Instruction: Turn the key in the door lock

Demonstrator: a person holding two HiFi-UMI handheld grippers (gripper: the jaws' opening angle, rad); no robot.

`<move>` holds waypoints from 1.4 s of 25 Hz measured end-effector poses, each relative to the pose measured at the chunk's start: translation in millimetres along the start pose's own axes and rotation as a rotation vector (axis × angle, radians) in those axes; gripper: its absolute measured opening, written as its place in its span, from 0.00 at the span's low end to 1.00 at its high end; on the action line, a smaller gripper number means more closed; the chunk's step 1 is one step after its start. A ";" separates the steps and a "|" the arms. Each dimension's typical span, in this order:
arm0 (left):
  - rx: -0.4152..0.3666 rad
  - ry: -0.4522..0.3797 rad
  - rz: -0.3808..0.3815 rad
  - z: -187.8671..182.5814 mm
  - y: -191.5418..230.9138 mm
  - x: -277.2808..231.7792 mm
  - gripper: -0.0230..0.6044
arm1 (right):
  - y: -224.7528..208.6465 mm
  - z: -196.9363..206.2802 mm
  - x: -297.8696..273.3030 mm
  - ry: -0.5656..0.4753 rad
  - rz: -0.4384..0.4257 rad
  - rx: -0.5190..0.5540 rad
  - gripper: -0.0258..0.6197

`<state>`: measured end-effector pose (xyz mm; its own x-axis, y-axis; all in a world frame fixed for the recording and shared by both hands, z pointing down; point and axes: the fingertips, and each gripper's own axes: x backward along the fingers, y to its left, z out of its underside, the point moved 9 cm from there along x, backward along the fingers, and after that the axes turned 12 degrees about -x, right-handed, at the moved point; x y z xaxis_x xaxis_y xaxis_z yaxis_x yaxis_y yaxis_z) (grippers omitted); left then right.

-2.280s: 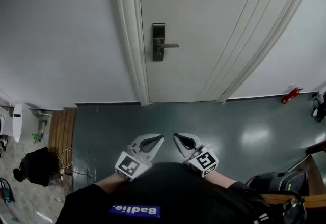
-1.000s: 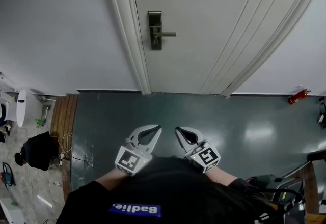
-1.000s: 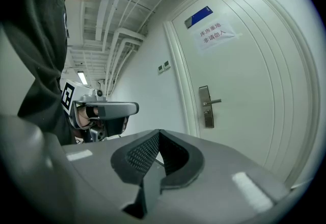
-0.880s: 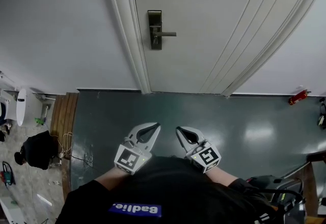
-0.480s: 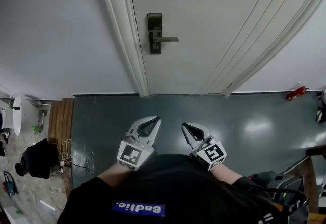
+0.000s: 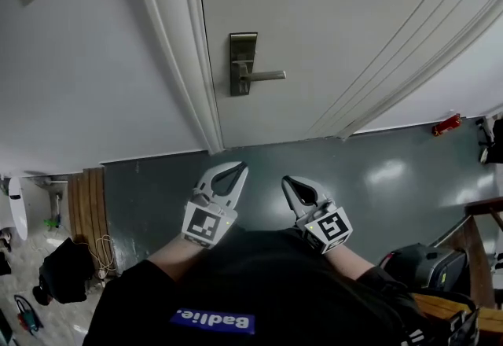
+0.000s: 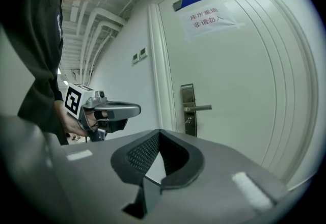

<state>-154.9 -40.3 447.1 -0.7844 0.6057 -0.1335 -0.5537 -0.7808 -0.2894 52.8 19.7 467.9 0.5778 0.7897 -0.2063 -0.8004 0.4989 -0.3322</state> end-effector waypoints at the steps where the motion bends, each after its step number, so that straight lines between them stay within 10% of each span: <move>1: -0.003 -0.007 0.007 1.6 8.1 -4.9 0.05 | -2.8 -3.2 -6.3 -0.005 0.011 0.002 0.04; 18: -0.079 0.135 -0.141 20.3 42.9 -85.3 0.14 | -77.6 -40.3 -22.8 -0.010 -0.033 0.017 0.04; 35: -0.405 0.406 -0.188 48.8 59.7 -152.3 0.20 | -98.8 -28.2 -5.9 0.020 -0.060 -0.005 0.04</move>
<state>-82.1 -186.7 496.5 -0.4701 0.7997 -0.3735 -0.4596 -0.5830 -0.6700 132.9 -44.3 476.0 0.6282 0.7507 -0.2044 -0.7632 0.5436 -0.3493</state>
